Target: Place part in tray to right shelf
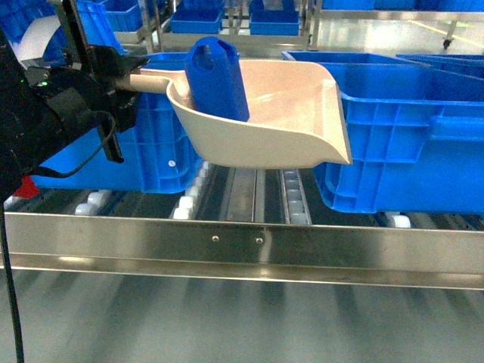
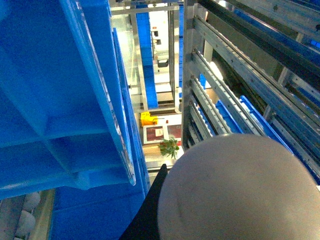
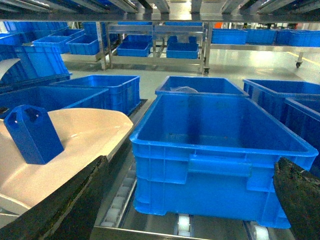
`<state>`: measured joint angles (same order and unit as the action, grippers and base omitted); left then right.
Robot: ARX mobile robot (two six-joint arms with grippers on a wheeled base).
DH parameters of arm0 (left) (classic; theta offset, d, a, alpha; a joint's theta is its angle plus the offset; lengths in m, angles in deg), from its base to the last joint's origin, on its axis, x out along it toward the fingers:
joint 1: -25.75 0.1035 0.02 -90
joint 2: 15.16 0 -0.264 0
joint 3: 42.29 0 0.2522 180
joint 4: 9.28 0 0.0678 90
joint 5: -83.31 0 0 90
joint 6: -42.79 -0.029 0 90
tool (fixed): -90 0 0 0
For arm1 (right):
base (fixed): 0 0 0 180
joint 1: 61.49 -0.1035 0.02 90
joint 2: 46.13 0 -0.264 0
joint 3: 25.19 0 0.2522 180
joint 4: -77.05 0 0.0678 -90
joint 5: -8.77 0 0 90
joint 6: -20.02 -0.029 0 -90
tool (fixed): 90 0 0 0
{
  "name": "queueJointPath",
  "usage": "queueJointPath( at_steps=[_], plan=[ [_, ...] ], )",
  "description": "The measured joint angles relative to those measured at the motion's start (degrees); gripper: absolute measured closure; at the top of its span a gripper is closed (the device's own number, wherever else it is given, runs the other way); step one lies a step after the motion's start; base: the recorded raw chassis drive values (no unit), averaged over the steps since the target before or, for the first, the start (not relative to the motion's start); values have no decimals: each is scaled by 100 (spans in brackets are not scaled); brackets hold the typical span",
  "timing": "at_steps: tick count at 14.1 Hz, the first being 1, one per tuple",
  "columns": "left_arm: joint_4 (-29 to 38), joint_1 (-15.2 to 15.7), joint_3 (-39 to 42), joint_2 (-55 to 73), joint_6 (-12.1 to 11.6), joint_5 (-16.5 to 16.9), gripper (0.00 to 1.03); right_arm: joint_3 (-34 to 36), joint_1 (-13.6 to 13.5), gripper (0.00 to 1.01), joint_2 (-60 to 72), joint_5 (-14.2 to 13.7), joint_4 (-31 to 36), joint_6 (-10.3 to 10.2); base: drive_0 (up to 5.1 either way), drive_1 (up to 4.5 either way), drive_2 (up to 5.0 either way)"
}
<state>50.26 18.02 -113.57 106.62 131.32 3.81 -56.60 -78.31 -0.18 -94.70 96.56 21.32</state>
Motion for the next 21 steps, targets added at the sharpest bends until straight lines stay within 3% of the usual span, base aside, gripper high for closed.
queueJointPath(
  at_steps=[5,6,7,8,9,11,13,14,17,18,19,21],
  plan=[
    [0,0,0,0,0,0,89,0,0,3,0,0,0,0,0,0,0],
    [-343,-46,2,-92,-109,-291,89,0,0,3,0,0,0,0,0,0,0],
    [-649,-140,280,-461,-813,-1449,89,0,0,3,2,0,0,0,0,0,0],
    [-455,-146,348,-697,-1110,-1790,89,0,0,3,0,0,-4,0,0,0,0],
    [-192,-92,341,-1082,-1281,-1963,89,0,0,3,0,0,2,0,0,0,0],
    [-175,22,254,-1499,-1366,-2022,89,0,0,3,2,0,-2,0,0,0,0],
    [-754,243,92,-1794,-1408,-2330,89,0,0,3,0,0,0,0,0,0,0],
    [-1255,433,-2,-1921,-1589,-2614,89,0,0,3,0,0,0,0,0,0,0],
    [-2551,1062,-817,-2179,-2420,-4183,89,0,0,3,0,0,-2,0,0,0,0],
    [-2590,1130,-1008,-2177,-2796,-4623,89,0,0,3,0,0,4,0,0,0,0],
    [-2492,1108,-1228,-2135,-3399,-5095,89,0,0,3,0,0,0,0,0,0,0],
    [-2363,986,-1473,-2009,-4262,-5327,89,0,0,3,0,0,0,0,0,0,0]
  ],
)
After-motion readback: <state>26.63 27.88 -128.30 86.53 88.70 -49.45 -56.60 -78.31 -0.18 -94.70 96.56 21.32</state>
